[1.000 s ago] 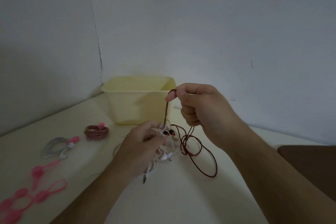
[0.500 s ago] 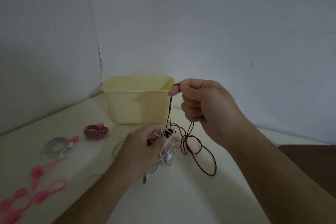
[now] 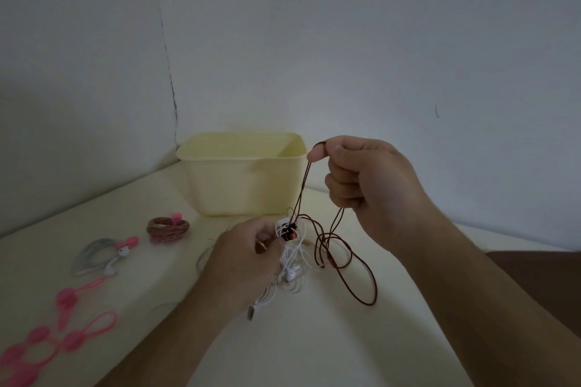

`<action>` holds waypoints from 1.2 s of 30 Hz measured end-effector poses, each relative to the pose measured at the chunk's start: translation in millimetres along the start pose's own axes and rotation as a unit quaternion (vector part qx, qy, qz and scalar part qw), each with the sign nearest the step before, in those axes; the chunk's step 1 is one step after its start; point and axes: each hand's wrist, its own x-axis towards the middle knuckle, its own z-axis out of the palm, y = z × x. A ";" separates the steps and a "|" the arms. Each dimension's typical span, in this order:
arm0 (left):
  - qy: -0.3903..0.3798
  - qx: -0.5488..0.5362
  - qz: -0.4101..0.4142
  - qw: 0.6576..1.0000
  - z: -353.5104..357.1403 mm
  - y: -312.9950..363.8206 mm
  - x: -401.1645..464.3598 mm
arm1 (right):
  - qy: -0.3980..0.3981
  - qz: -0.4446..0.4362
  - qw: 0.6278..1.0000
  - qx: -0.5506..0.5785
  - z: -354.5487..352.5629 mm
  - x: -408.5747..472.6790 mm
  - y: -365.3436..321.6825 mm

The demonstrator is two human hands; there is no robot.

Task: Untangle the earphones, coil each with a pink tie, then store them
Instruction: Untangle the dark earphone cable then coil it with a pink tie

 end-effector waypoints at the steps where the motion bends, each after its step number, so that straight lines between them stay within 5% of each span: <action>1: 0.004 0.001 -0.001 1.000 -0.5 -0.9 0.2 | 0.003 0.001 1.000 0.001 -0.4 0.5 -0.2; 11: 0.019 0.003 -0.012 1.000 -0.6 -3.4 2.4 | 0.036 0.006 0.999 0.020 -8.5 3.2 -0.2; 17: 0.022 -0.005 -0.022 0.999 0.3 -4.5 2.1 | -0.064 0.010 0.997 -0.030 -5.0 -2.2 -8.5; 21: 0.015 -0.054 -0.013 0.998 -2.4 1.1 0.0 | -0.040 0.029 0.995 -0.082 -0.2 -2.4 -9.8; 30: 0.015 -0.059 -0.066 0.996 -2.1 1.7 1.7 | -0.086 0.021 0.996 -0.012 -1.0 -4.8 -12.6; 36: -0.021 -0.064 -0.063 0.996 -1.9 1.3 -0.1 | -0.050 -0.002 0.999 -0.005 0.4 -3.4 -8.1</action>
